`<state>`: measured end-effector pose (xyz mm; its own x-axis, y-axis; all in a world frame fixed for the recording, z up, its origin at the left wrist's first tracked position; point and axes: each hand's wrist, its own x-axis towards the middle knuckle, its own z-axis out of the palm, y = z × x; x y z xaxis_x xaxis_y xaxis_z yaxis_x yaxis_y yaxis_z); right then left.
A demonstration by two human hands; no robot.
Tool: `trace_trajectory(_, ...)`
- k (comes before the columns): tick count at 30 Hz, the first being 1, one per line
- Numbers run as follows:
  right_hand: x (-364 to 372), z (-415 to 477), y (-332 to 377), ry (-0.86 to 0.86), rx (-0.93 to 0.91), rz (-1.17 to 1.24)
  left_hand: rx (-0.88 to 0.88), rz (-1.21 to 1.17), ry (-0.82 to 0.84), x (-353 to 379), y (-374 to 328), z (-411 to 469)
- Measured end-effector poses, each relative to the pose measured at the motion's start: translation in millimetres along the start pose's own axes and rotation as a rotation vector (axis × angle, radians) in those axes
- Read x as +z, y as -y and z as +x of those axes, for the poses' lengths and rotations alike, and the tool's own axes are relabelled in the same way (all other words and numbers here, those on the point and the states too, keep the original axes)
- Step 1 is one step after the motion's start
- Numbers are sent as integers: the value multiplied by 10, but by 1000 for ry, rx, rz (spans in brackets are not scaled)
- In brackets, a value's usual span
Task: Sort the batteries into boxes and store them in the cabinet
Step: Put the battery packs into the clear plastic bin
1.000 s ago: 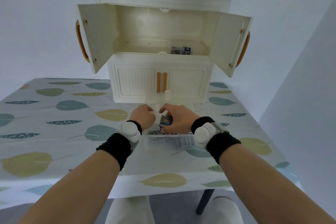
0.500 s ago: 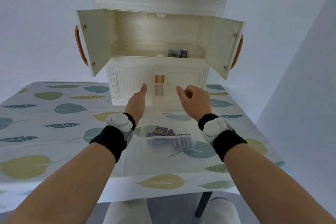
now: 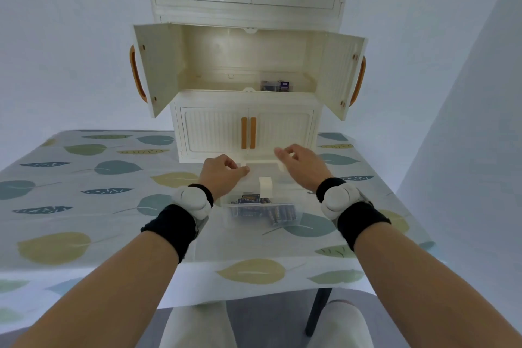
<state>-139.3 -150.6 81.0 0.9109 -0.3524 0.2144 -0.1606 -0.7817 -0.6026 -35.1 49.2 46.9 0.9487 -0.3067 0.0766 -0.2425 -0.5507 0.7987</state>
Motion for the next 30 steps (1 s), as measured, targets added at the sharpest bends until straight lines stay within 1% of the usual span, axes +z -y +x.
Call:
trace_trajectory(2, 56, -93, -24, 108, -34, -115, 43, 56, 9, 93, 50, -84)
trace_trajectory(5, 125, -184, -52, 186, -43, -215, 73, 74, 8, 182, 127, -152)
trace_trajectory(8, 215, -278, -87, 236, -44, -257, 80, 53, 7, 214, 148, -191)
trace_trajectory(13, 282, -355, -102, 224, -55, -259, 78, 58, 4, 220, 104, -231)
trace_trajectory(19, 344, -388, -150, 203, -74, -323, 95, 66, -2, 211, 71, -269)
trace_trajectory(23, 342, -416, -168, 196, -37, -262, 112, 133, -15, 182, 38, -337)
trace_trajectory(27, 355, -433, -198, 220, 54, -241, 111, 171, 78, 143, 106, -487)
trace_trajectory(30, 358, -431, -202, 179, 15, -218, 157, 224, 148, 93, 129, -558)
